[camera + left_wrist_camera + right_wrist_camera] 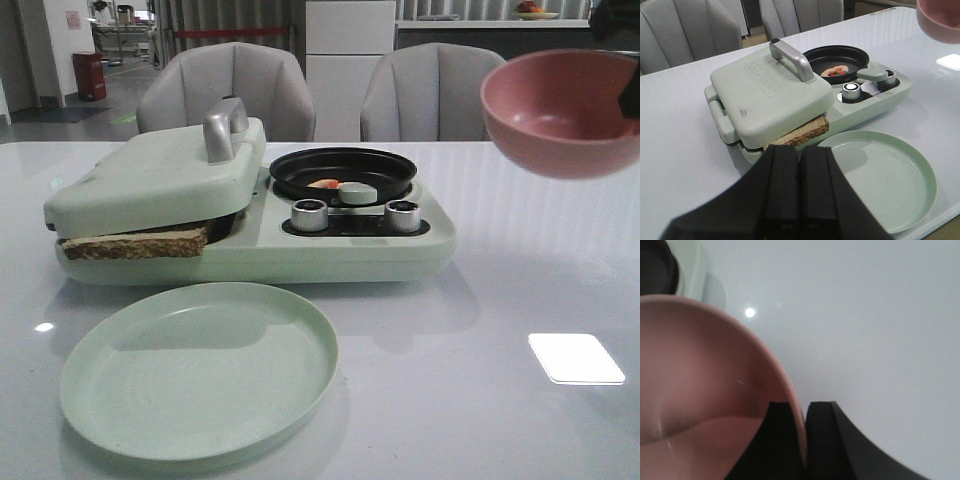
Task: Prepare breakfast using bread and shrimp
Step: 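Bring the bowl back and set it down on the table, then release the bowl and raise the right gripper away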
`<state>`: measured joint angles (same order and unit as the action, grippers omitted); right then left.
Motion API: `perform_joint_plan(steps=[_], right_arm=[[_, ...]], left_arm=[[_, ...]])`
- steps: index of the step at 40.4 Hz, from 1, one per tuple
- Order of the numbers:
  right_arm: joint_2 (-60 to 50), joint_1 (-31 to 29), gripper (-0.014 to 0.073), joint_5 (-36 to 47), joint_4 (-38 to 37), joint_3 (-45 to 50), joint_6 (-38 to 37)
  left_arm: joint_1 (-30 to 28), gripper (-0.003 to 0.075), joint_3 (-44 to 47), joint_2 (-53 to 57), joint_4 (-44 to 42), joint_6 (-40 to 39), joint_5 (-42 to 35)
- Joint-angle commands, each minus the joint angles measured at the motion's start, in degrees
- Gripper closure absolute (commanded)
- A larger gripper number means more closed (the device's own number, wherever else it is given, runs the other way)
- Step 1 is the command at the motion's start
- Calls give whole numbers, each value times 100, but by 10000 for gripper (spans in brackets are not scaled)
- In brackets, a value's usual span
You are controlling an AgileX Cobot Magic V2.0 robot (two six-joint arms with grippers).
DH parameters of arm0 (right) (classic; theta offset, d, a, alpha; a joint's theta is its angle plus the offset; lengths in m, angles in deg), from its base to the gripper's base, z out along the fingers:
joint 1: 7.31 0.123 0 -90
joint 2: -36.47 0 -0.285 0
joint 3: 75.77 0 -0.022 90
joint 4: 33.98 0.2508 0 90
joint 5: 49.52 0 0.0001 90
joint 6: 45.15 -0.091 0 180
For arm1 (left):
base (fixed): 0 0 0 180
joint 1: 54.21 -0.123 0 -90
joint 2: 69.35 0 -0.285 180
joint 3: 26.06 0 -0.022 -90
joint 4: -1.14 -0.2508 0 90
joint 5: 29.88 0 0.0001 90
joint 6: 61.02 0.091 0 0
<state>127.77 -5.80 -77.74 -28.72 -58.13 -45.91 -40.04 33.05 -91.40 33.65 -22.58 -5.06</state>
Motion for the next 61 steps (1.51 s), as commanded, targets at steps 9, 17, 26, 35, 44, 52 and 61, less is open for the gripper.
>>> perform_joint_plan(steps=[9, 17, 26, 35, 44, 52, 61], right_arm=[[-248, -433, 634, -115, -43, 510, 76], [-76, -670, 634, 28, 203, 696, 76], [390, -659, 634, 154, 306, 680, 76], [780, -655, 614, 390, 306, 680, 283], [938, -652, 340, 579, 259, 674, 339], [801, -652, 149, 583, 201, 673, 402], [-58, -369, 157, 571, 201, 673, 707]], left_arm=[[43, 687, -168, -38, 147, -46, -396], [43, 687, -168, -38, 147, -46, -396], [43, 687, -168, -38, 147, -46, -396], [43, 687, -168, -38, 147, -46, -396], [43, 687, -168, -38, 147, -46, -396], [43, 687, -168, -38, 147, -46, -396], [43, 687, -168, -38, 147, -46, -396]])
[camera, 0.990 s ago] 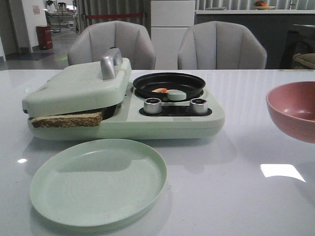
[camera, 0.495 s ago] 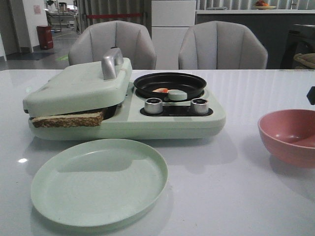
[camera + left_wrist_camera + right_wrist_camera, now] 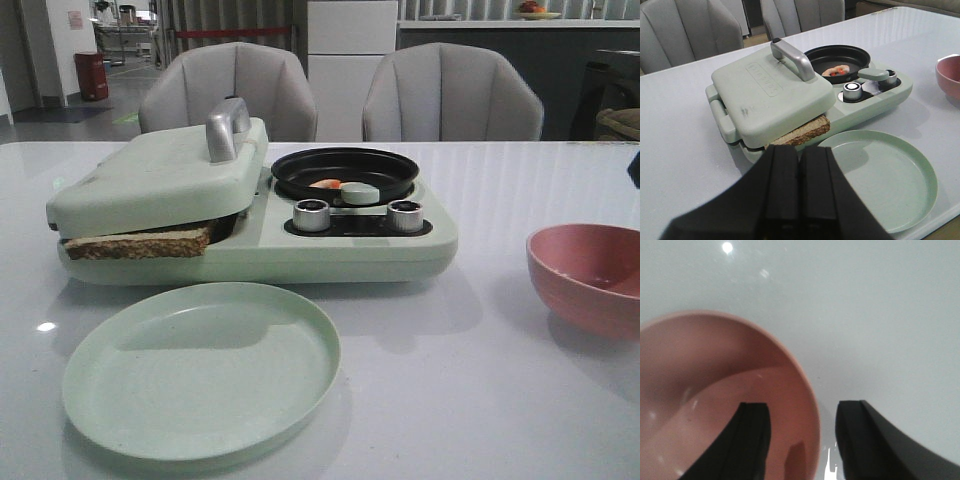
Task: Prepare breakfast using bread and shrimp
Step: 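Release the bowl and raise the right gripper away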
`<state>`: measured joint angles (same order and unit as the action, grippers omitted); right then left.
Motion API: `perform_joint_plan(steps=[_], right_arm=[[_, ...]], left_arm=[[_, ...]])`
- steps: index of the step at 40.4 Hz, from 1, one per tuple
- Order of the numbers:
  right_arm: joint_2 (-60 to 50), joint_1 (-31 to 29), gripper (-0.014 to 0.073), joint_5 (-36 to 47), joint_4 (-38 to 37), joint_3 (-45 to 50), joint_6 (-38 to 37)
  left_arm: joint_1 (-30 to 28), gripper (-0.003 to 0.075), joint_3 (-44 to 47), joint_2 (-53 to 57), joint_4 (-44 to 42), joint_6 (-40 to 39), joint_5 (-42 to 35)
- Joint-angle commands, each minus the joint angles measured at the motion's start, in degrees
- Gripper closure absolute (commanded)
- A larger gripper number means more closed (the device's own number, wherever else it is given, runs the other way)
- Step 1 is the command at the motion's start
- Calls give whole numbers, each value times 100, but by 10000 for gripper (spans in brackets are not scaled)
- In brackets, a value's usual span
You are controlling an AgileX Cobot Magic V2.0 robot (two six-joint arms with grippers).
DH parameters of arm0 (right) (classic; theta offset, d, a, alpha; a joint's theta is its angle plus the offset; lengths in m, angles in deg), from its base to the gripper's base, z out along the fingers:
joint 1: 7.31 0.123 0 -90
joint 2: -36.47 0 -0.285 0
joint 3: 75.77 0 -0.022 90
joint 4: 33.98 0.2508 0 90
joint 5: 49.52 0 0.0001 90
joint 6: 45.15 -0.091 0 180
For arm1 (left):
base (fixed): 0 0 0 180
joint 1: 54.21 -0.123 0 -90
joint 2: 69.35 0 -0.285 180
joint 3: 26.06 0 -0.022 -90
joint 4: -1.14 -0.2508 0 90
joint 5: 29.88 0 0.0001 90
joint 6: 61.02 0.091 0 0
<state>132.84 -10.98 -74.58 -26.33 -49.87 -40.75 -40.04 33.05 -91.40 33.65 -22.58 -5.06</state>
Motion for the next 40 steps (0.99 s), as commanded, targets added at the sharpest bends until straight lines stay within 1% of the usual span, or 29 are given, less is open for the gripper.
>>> perform_joint_plan(steps=[1, 16, 21, 32, 36, 40], right_arm=[[-708, 234, 157, 279, -39, -153, 217], [-2535, 1134, 157, 319, -39, -123, 239], [-3170, 1495, 157, 479, -39, 66, 239], [-4607, 2012, 157, 1356, -39, 1157, 239], [-5204, 2086, 157, 1767, -39, 1640, 239], [-5801, 2086, 157, 2007, 14, 2118, 229]], left_arm=[[43, 687, -168, -38, 147, -46, -396], [43, 687, -168, -38, 147, -46, -396], [43, 687, -168, -38, 147, -46, -396], [43, 687, -168, -38, 147, -46, -396], [43, 687, -168, -38, 147, -46, -396], [43, 687, -168, -38, 147, -46, -396]])
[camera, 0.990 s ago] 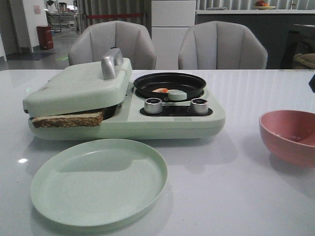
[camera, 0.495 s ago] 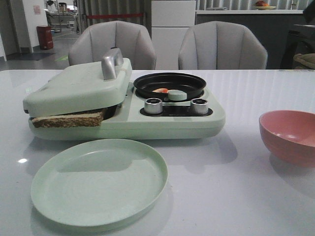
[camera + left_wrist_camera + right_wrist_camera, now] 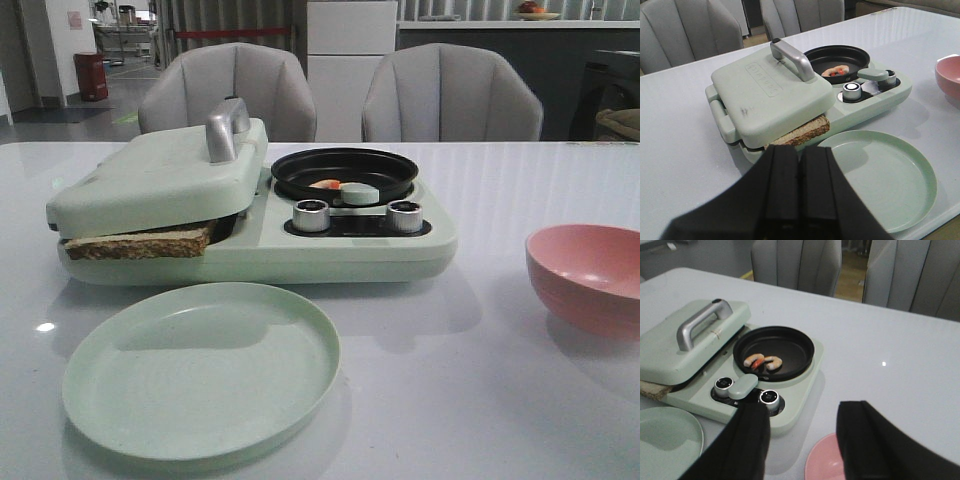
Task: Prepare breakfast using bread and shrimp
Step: 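Release the bowl and raise the right gripper away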
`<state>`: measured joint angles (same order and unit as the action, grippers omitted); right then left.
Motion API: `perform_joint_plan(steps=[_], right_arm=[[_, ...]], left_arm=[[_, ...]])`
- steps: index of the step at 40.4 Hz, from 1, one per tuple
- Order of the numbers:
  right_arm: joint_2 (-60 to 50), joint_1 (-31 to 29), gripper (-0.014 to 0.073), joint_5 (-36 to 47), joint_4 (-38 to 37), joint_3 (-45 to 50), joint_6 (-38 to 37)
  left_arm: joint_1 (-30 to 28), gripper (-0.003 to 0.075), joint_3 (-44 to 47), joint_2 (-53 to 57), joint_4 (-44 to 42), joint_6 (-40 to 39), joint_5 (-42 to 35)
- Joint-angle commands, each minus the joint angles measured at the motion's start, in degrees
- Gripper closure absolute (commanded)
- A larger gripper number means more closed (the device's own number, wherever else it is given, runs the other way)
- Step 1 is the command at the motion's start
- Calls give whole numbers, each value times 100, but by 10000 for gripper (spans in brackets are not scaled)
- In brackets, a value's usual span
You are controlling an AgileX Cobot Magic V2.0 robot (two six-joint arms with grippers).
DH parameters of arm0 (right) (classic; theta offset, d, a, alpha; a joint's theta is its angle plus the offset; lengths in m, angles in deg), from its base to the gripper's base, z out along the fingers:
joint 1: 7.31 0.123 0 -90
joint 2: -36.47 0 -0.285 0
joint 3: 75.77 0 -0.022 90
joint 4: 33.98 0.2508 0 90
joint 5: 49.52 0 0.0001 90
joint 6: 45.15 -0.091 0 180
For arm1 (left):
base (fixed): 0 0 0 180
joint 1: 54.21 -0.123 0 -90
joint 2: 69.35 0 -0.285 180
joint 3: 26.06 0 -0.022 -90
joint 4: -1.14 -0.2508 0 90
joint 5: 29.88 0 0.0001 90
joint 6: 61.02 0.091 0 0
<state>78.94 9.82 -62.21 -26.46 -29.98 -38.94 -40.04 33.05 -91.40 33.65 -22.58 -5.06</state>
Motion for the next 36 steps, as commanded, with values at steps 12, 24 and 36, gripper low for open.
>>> perform_joint_plan(steps=[12, 24, 36], right_arm=[[-2252, 6, 157, 680, 94, 1134, 48], [-3043, 6, 157, 388, 87, 1849, 53], [-3043, 6, 157, 393, 87, 1892, 53]], left_arm=[[43, 687, -168, -38, 147, -46, -396], [43, 687, -168, -38, 147, -46, -396], [43, 687, -168, -38, 147, -46, -396]])
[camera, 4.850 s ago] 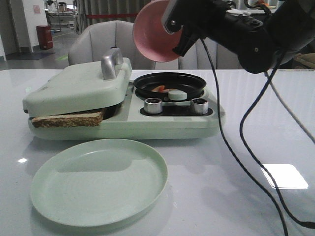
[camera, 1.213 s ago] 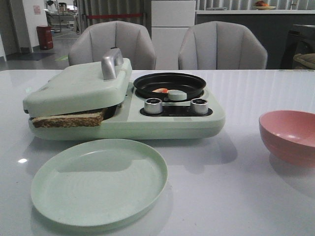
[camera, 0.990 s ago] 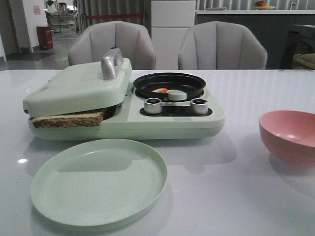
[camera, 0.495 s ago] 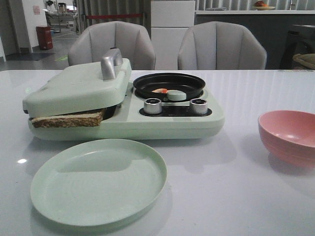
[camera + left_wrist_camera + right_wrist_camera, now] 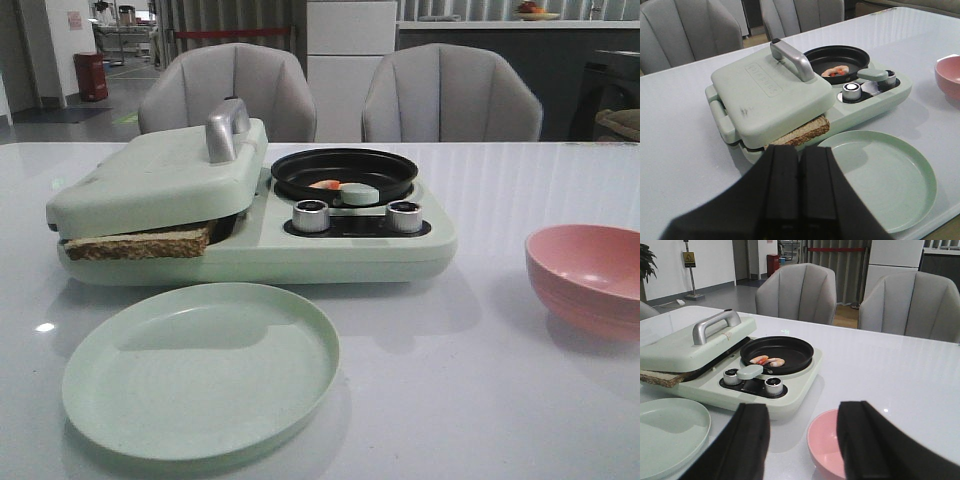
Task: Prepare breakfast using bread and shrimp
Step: 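Release the bowl and raise the right gripper away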
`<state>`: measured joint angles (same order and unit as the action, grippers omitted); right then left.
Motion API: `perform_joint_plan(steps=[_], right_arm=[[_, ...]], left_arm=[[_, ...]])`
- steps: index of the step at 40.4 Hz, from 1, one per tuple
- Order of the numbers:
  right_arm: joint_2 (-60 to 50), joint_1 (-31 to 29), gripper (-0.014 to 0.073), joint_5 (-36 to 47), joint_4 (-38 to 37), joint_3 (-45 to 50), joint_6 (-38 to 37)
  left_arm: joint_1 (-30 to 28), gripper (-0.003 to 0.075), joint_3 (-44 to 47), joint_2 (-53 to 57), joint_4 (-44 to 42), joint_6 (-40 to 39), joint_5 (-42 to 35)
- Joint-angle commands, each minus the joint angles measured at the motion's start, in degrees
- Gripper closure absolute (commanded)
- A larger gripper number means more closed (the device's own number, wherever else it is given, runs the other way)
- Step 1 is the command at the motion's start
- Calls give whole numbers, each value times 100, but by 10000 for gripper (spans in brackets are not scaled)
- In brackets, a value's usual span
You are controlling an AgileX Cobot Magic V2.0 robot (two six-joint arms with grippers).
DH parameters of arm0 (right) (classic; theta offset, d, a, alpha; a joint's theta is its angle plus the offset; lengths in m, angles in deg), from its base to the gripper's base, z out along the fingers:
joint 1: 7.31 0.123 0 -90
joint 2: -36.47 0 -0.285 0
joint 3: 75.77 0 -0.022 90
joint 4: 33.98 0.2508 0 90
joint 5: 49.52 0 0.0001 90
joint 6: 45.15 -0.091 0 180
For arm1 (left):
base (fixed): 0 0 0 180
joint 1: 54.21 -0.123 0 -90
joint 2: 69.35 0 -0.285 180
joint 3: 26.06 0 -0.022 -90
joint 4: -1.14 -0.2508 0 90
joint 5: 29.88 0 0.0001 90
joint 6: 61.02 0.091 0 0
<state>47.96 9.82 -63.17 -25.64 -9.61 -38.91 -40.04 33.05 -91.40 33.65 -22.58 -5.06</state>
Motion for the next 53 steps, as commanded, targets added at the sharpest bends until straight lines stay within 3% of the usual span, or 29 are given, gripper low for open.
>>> perform_joint_plan(steps=[1, 6, 9, 13, 18, 19, 22, 53], right_arm=[[55, 6, 157, 490, 6, -145, 51], [55, 6, 160, 489, 6, -145, 51], [55, 6, 206, 489, 6, -145, 51], [55, 6, 354, 489, 1, -145, 51], [55, 6, 628, 489, 1, -145, 51], [55, 6, 650, 504, 1, -145, 51], [55, 6, 622, 566, 1, -145, 51], [55, 6, 627, 600, 9, -145, 51]], left_arm=[[43, 687, -168, -38, 147, -46, -396], [43, 687, -168, -38, 147, -46, -396], [43, 687, -168, -38, 147, -46, -396], [43, 687, -168, -38, 147, -46, -396], [43, 687, -168, -38, 147, -46, -396], [43, 687, -168, -38, 147, -46, -396], [43, 687, -168, -38, 147, -46, -396], [43, 687, -168, -38, 147, -46, -396]])
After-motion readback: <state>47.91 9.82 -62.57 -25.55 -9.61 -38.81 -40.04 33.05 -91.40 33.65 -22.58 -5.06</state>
